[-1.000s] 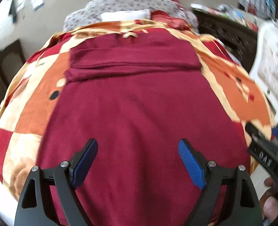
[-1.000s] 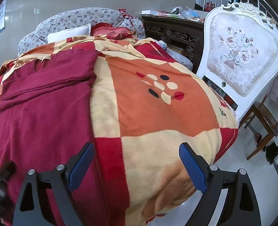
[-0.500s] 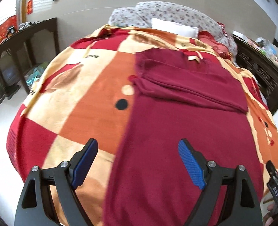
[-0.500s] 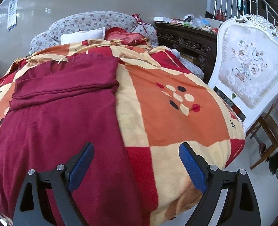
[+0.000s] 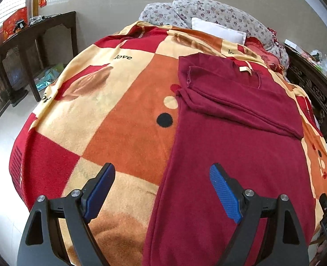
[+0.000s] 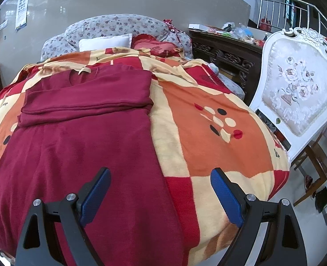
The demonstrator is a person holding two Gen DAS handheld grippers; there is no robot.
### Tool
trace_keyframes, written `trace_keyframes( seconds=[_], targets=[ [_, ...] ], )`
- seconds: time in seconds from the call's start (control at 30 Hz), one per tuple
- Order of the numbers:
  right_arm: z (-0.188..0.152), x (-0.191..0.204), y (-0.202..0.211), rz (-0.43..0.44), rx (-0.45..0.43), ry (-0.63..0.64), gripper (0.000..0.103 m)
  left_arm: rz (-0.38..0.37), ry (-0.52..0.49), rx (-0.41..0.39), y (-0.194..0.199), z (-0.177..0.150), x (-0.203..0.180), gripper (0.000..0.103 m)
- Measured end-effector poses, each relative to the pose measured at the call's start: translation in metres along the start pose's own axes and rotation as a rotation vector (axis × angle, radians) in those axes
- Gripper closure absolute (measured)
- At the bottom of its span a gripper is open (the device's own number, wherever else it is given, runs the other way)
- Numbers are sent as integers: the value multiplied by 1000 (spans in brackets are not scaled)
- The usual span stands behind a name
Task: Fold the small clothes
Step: 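Position both open grippers above the maroon shirt's hem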
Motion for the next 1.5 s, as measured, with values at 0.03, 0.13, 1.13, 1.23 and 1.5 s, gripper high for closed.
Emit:
trace_keyframes(
  seconds=[0.03, 0.13, 1.13, 1.23, 1.5],
  targets=[
    [0, 0, 1, -1, -1, 1, 10, -3, -1, 1, 0, 0, -1, 17],
    [0, 1, 0, 0, -1, 0, 10, -7, -9, 2, -1, -2, -5, 17],
    [-8, -9, -1, -4, 17, -20, 9, -21, -41, 28, -10, -15, -21, 17],
    [-8, -9, -1, -2, 18, -20, 10, -28, -31, 28, -10, -15, -21, 17],
    [-11, -10, -2, -1, 21, -21, 10, -55, -11, 27, -9, -15, -23, 17]
  ],
)
Point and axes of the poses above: each gripper's, at about its wrist camera, not at the fingertips, and y roughly against the way its jaws point, x to its left, z to its top, the point moved 9 cm from there along -y, roughly the way its jaws point, and after that the axes turned 15 degrees about -x, right-handed, at the moved point
